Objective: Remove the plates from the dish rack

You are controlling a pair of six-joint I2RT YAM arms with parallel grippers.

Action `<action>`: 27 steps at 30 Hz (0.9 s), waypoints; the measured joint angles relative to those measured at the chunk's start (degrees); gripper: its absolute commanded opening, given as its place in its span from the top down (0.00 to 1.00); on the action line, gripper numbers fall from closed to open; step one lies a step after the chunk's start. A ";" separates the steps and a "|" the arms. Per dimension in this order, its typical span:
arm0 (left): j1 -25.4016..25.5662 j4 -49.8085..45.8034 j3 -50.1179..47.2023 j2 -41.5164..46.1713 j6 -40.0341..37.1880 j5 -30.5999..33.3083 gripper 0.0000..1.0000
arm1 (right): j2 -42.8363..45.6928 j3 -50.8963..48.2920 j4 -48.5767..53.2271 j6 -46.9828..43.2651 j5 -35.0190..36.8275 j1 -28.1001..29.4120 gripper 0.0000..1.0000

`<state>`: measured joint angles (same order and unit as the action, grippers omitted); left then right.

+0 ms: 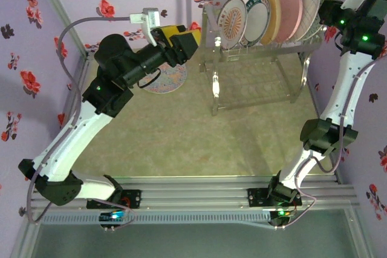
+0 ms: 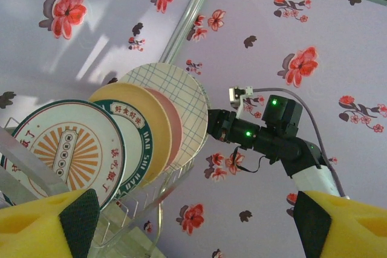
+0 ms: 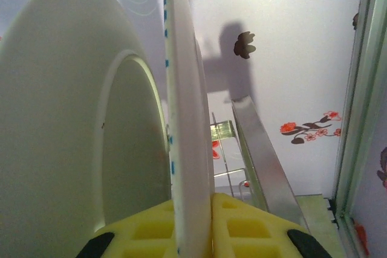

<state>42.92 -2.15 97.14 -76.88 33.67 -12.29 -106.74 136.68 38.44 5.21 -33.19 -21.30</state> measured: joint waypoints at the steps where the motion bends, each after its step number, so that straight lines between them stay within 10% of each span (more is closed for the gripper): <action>1: 0.00 0.00 0.00 0.00 -0.02 0.00 0.14 | 0.00 0.13 0.17 -0.26 0.39 0.22 0.98; 27: 0.35 0.98 -1.01 0.00 0.44 0.00 0.14 | 9.55 -3.08 -0.26 -4.24 15.82 4.46 1.00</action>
<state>43.27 -1.17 96.14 -76.88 34.11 -12.29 -97.19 133.60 38.17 0.97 -17.37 -16.84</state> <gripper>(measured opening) 0.863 0.101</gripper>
